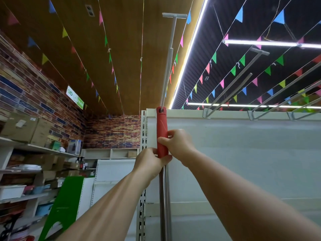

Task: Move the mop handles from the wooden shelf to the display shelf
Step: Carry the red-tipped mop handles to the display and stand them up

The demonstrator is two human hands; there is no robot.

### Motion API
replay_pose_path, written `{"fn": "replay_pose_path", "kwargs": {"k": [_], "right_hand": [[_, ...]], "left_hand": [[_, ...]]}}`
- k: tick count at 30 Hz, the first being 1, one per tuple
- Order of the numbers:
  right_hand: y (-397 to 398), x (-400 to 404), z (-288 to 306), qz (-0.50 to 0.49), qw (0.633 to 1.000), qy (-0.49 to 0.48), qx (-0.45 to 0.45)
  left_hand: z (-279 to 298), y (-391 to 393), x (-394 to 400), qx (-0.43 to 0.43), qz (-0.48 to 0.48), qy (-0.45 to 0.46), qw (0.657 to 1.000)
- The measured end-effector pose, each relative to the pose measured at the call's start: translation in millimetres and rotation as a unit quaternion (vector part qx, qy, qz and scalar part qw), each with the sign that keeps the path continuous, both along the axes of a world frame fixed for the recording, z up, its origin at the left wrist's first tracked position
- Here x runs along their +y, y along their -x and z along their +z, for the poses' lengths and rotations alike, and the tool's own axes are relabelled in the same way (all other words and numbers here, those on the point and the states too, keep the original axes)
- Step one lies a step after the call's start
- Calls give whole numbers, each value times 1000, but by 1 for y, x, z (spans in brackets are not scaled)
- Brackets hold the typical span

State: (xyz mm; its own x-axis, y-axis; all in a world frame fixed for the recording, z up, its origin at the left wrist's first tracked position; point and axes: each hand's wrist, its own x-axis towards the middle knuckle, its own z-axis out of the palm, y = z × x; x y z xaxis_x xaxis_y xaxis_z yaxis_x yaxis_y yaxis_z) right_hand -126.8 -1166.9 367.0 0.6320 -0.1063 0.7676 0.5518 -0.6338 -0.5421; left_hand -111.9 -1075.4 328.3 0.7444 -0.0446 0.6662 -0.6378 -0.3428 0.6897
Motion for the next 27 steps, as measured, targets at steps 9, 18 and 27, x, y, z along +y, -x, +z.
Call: {"fn": "replay_pose_path", "kwargs": {"k": [9, 18, 27], "right_hand": [[30, 8, -25, 26, 999, -15, -30], [62, 47, -124, 199, 970, -82, 112], [100, 114, -254, 303, 907, -99, 274]], "left_hand": [[-20, 25, 9, 16, 2, -4, 1000], [-107, 71, 59, 85, 53, 45, 994], [-232, 150, 147, 190, 218, 111, 951]]}}
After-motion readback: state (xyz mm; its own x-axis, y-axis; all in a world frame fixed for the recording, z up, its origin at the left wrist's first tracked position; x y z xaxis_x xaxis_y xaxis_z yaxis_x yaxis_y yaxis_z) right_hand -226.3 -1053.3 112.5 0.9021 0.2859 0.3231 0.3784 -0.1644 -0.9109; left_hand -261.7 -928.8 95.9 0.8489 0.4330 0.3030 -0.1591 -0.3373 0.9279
